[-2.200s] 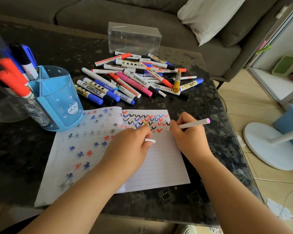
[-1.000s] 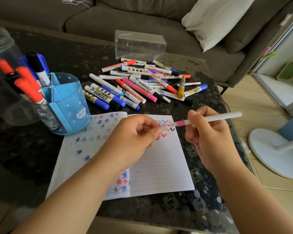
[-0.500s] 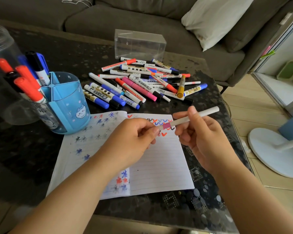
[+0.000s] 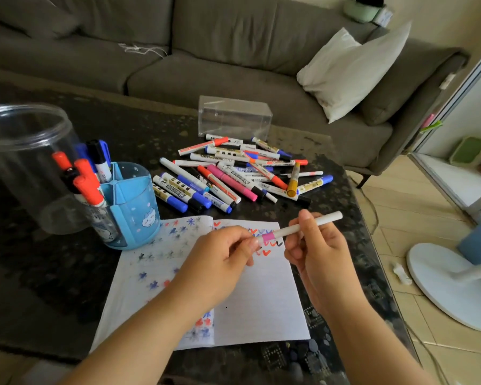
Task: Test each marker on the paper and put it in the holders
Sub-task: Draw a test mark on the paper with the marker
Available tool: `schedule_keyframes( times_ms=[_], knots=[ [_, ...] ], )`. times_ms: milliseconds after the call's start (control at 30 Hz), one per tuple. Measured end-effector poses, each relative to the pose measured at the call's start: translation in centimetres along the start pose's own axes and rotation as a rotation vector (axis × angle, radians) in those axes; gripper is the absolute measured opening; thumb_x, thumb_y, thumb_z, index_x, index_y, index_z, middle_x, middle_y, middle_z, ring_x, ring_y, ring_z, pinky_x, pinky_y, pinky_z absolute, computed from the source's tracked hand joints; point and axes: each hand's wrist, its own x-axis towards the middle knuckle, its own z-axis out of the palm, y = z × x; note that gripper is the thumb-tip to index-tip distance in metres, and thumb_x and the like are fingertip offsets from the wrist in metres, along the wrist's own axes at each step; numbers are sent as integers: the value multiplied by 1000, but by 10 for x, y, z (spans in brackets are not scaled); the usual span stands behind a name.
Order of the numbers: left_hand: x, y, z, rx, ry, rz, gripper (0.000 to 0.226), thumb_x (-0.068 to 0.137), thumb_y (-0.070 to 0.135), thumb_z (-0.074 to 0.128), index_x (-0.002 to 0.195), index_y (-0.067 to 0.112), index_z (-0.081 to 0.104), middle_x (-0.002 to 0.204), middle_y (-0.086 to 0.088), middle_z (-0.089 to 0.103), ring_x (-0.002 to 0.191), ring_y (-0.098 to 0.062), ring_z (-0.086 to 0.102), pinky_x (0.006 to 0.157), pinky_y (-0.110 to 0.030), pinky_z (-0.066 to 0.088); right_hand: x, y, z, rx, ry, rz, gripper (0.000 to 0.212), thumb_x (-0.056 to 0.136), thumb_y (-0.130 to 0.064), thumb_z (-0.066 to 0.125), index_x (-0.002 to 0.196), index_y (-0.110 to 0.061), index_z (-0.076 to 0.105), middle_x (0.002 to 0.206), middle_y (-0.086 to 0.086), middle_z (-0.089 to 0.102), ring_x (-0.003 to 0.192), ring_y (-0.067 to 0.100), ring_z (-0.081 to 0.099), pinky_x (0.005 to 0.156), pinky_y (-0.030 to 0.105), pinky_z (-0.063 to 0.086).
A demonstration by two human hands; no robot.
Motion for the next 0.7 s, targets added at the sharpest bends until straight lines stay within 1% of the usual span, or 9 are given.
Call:
schedule_keyframes(
  times_ms=[67, 167, 233, 300, 367, 467, 567, 633, 700],
  knots=[
    [-3, 2, -4, 39, -11, -25, 14, 94, 32, 47, 89, 30, 60, 77, 13, 63, 73, 4, 59, 68, -9, 47, -3, -6, 5, -68, 6, 31, 32, 91, -31, 49, 81, -2, 58, 56, 5, 54, 49, 12, 43, 52, 26, 39],
    [-3, 4, -21, 135, 32, -9, 15, 95, 32, 48, 100, 27, 61, 90, 12, 64, 82, -2, 60, 81, -24, 49, -10, -23, 20, -212, 5, 24, 34, 93, -31, 49, 85, -2, 65, 62, 12, 60, 52, 16, 47, 57, 31, 41],
    [-8, 7, -42, 246, 117, 31, 22, 93, 34, 52, 112, 26, 59, 104, 10, 59, 91, -4, 57, 83, -19, 43, -17, -39, 33, -271, -20, -6, 35, 95, -28, 47, 81, -4, 67, 64, 16, 62, 54, 19, 48, 60, 35, 42],
    [-25, 12, -71, 339, 246, 76, 28, 90, 35, 55, 116, 25, 57, 111, 10, 55, 98, -6, 54, 84, -17, 39, -30, -55, 49, -268, -72, -45, 29, 96, -24, 48, 83, -7, 67, 65, 13, 65, 55, 20, 50, 58, 34, 44],
    [-58, 14, -105, 454, 384, 109, 27, 89, 33, 57, 114, 25, 57, 106, 11, 57, 97, -7, 56, 83, -18, 40, -47, -65, 71, -263, -166, -94, 22, 95, -20, 48, 86, -9, 65, 67, 9, 67, 58, 21, 54, 58, 34, 46],
    [-130, -2, -152, 630, 589, 107, 27, 83, 27, 61, 108, 19, 62, 93, 7, 64, 83, -12, 63, 73, -23, 47, -80, -61, 111, -340, -355, -169, 16, 94, -18, 49, 88, -13, 63, 69, 0, 69, 58, 14, 59, 57, 28, 51],
    [-214, -27, -188, 759, 666, -31, 29, 83, 35, 49, 101, 17, 62, 86, 6, 65, 75, -12, 64, 63, -26, 51, -117, -39, 160, -447, -561, -286, 11, 91, -17, 55, 84, -20, 63, 70, -3, 70, 58, 7, 61, 57, 22, 50],
    [-269, -43, -205, 798, 700, -145, 25, 83, 33, 52, 98, 16, 63, 86, 6, 64, 74, -12, 64, 61, -25, 51, -143, -22, 195, -506, -688, -347, 8, 89, -21, 58, 83, -25, 62, 71, -5, 70, 62, 6, 64, 62, 24, 52],
    [-318, -56, -217, 819, 734, -261, 21, 85, 30, 55, 98, 16, 64, 89, 5, 65, 74, -14, 64, 60, -29, 54, -169, -6, 228, -560, -811, -399, 6, 88, -24, 60, 84, -28, 60, 72, -6, 69, 65, 5, 64, 62, 26, 52]
  ],
)
